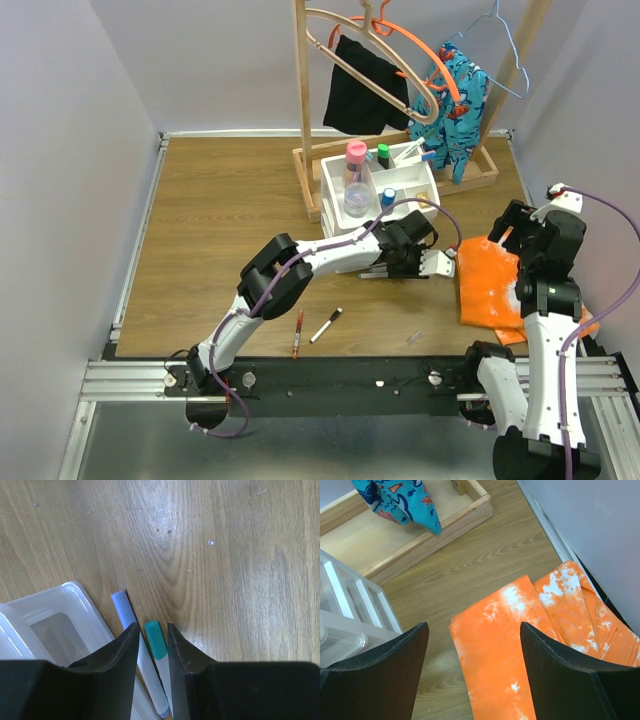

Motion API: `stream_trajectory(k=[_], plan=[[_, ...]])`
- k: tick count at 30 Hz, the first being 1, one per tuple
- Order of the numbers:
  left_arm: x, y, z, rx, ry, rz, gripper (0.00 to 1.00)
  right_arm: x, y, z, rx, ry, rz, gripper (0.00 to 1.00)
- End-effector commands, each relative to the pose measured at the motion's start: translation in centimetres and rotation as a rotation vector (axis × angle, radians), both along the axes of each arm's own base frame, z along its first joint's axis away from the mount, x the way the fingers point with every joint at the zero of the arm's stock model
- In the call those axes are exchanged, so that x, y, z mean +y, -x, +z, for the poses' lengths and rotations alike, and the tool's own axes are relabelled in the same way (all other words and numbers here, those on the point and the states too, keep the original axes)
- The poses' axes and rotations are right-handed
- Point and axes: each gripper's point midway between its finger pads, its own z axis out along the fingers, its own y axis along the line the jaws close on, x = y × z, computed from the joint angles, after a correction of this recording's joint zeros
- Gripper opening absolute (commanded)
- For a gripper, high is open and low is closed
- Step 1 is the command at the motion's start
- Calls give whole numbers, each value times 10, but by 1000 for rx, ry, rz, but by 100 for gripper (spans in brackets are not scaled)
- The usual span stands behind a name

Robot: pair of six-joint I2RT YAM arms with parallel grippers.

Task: Sort the stationery into containers
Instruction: Pick up the pen from the center of the board.

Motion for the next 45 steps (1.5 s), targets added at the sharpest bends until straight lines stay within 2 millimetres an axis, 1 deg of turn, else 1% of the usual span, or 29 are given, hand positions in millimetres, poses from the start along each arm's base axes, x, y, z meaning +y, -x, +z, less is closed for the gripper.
stream_trajectory(k=[1,7,8,15,19,20,22,23,24,25,29,32,36,41,42,44,45], plan=[[14,0,-23,68,-52,18,36,2,-4,-2,-6,-1,10,81],[23,6,-28,85,-69,30,36,2,-5,-4,-6,-4,14,81],[27,9,-31,91,-80,30,36,2,-5,-4,-8,-5,13,81],[38,12,-40,101,-101,51,36,3,-5,-4,-10,-4,17,81],[40,13,-40,94,-103,56,36,3,-5,-5,-8,-5,21,81],[43,15,-43,99,-112,61,36,3,-5,-5,-8,-4,23,81],[45,16,-40,95,-109,60,36,4,-6,-4,-9,-5,26,81],[50,21,-43,100,-123,60,36,5,-6,-5,-10,-5,29,81],[51,20,-38,86,-114,58,36,4,-7,-3,-15,-2,28,81],[52,21,-37,78,-110,55,36,4,-7,-3,-16,-1,32,81],[66,26,-43,76,-145,46,38,5,-7,-4,-17,-4,36,81],[70,29,-44,82,-149,44,38,7,-8,-4,-21,-11,43,81],[69,32,-46,89,-150,45,36,8,-8,-3,-24,-11,46,81],[60,37,-49,90,-151,24,34,8,-7,-4,-20,-10,46,81],[59,40,-54,97,-159,20,32,8,-6,-4,-19,-11,44,81],[56,44,-56,103,-162,15,27,8,-6,-3,-19,-12,42,81],[56,48,-59,115,-168,13,22,8,-5,-3,-18,-11,39,81]])
